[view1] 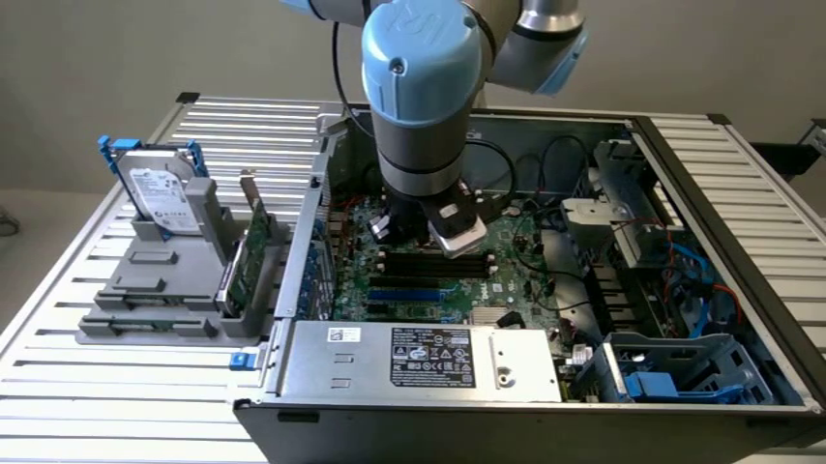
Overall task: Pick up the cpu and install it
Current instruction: 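Install the first cpu locking lever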
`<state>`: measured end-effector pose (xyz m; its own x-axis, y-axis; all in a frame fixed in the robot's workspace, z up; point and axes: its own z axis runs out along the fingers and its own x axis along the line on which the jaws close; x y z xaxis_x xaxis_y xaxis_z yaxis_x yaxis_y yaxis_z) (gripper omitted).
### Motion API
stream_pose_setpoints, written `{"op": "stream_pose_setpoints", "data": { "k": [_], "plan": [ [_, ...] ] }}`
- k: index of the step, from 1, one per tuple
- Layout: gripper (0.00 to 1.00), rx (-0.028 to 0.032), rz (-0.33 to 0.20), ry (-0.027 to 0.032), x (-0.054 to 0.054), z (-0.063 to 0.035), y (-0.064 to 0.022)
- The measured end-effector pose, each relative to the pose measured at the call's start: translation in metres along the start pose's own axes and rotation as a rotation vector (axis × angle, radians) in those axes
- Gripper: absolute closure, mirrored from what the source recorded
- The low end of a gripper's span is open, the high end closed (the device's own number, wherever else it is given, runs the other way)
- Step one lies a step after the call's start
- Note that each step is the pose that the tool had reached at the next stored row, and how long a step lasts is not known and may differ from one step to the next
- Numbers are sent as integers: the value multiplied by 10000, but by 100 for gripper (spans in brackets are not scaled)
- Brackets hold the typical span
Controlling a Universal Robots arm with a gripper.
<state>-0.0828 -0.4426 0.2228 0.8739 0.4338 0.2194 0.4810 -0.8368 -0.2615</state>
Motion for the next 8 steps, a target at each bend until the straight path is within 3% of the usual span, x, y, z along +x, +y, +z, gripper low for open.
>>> {"op": "stream_pose_setpoints", "data": {
  "k": [8],
  "plan": [
    [89,-1,11,6,6,15,-23]
  ]
}}
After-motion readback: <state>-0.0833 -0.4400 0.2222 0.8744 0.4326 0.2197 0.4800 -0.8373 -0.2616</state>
